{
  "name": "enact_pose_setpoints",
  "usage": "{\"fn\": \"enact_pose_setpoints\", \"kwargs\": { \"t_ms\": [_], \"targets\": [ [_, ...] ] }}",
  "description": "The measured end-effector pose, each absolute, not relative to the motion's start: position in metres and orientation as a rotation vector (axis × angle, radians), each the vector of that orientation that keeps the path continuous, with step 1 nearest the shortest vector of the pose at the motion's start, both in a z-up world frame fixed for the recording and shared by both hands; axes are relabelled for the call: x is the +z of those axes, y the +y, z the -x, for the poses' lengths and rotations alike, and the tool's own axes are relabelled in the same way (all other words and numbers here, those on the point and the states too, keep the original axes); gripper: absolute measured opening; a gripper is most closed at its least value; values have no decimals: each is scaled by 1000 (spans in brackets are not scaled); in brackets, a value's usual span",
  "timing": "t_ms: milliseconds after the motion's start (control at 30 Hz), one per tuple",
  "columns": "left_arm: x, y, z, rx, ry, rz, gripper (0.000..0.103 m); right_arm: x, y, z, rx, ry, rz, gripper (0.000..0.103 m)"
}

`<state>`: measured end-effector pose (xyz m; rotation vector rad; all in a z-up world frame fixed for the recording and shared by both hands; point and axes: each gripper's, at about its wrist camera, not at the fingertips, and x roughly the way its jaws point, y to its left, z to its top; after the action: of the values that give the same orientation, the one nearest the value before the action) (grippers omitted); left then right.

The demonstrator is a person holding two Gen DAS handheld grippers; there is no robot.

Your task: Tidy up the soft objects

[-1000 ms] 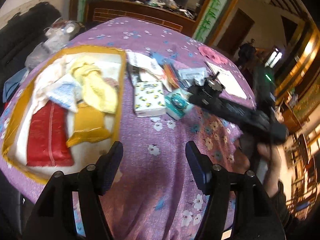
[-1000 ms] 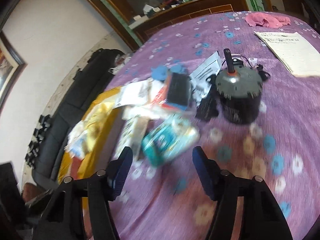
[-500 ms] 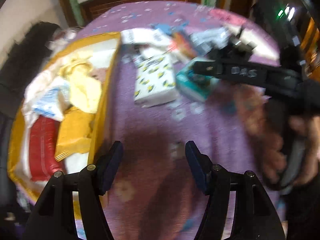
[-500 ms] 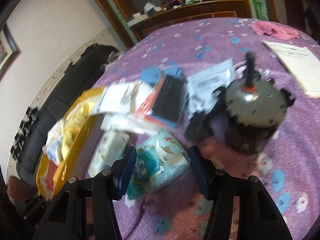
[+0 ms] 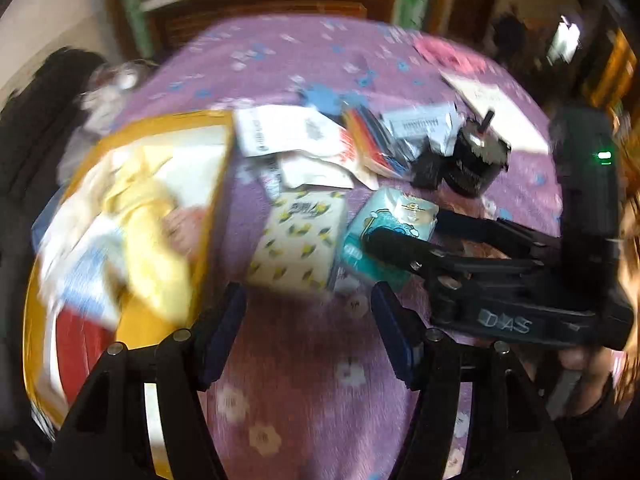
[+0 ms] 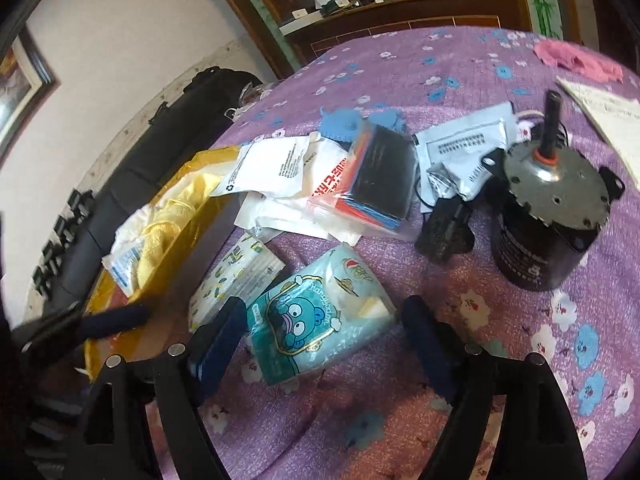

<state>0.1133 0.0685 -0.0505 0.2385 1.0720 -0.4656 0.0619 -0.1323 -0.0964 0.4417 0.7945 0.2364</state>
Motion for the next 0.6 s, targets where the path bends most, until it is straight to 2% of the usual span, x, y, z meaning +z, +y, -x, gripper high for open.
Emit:
{"fn": "enact_pose_setpoints", "kwargs": {
  "t_ms": [100, 167, 200, 233, 267, 300, 600],
  "targets": [
    [-60, 63, -136, -506, 1133, -226, 64, -99, -142, -60, 220, 802, -490, 60],
    [-67, 57, -144, -490, 1161, -257, 64, -101, -151, -59, 225, 803, -541, 55],
    [-73, 53, -147, -453, 1161, -296, 61, -102, -153, -60, 232, 801, -559, 57],
    [-77, 52, -149, -420, 1162, -325, 51, -103, -154, -60, 239, 801, -572, 57],
    [-79, 51, -149, -401, 1157, -342, 28, -103, -153, -61, 237, 802, -567, 58],
    [-82, 53, -148, -408, 1184, -330, 18, -103, -149, -62, 232, 803, -545, 58],
    [-85, 74, -115, -446, 1145, -116, 18, -99, -110, -68, 188, 798, -347, 60]
  ]
}}
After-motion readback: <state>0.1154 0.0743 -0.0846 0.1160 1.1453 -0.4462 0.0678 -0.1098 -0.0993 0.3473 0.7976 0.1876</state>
